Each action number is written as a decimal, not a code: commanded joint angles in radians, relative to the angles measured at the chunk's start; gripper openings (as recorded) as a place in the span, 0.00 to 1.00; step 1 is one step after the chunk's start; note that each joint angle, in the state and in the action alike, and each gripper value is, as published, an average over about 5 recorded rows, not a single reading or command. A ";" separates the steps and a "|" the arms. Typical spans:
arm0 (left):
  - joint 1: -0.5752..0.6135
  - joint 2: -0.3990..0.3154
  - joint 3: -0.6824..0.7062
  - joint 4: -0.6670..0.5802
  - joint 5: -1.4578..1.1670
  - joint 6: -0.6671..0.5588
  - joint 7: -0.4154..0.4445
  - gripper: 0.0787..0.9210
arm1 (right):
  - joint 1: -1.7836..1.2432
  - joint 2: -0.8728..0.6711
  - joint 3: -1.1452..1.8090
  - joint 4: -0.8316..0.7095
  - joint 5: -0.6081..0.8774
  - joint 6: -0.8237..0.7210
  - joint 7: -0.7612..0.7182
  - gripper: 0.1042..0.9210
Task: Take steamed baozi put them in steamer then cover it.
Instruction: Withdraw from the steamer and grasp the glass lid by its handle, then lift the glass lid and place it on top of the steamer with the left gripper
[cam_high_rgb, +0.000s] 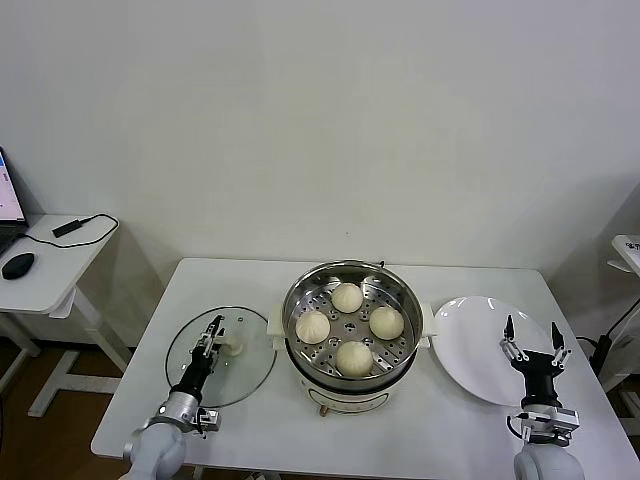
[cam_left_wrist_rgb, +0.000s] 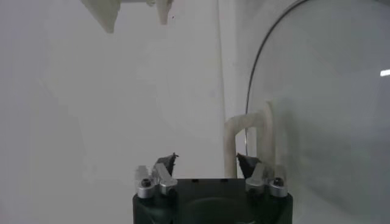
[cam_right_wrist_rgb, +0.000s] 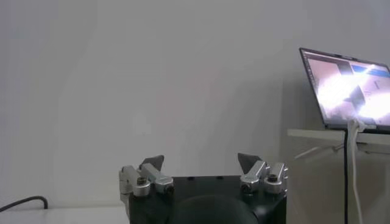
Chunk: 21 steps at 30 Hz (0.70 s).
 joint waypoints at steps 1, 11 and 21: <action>-0.010 -0.003 0.001 0.014 -0.009 0.003 0.003 0.48 | 0.000 0.003 0.001 0.003 -0.004 0.001 0.001 0.88; 0.004 0.014 -0.014 -0.031 -0.102 -0.012 0.011 0.16 | 0.001 0.006 0.005 0.009 -0.013 0.002 0.003 0.88; 0.111 0.091 -0.128 -0.396 -0.221 0.088 0.067 0.13 | 0.022 0.010 -0.013 -0.003 -0.022 0.000 0.003 0.88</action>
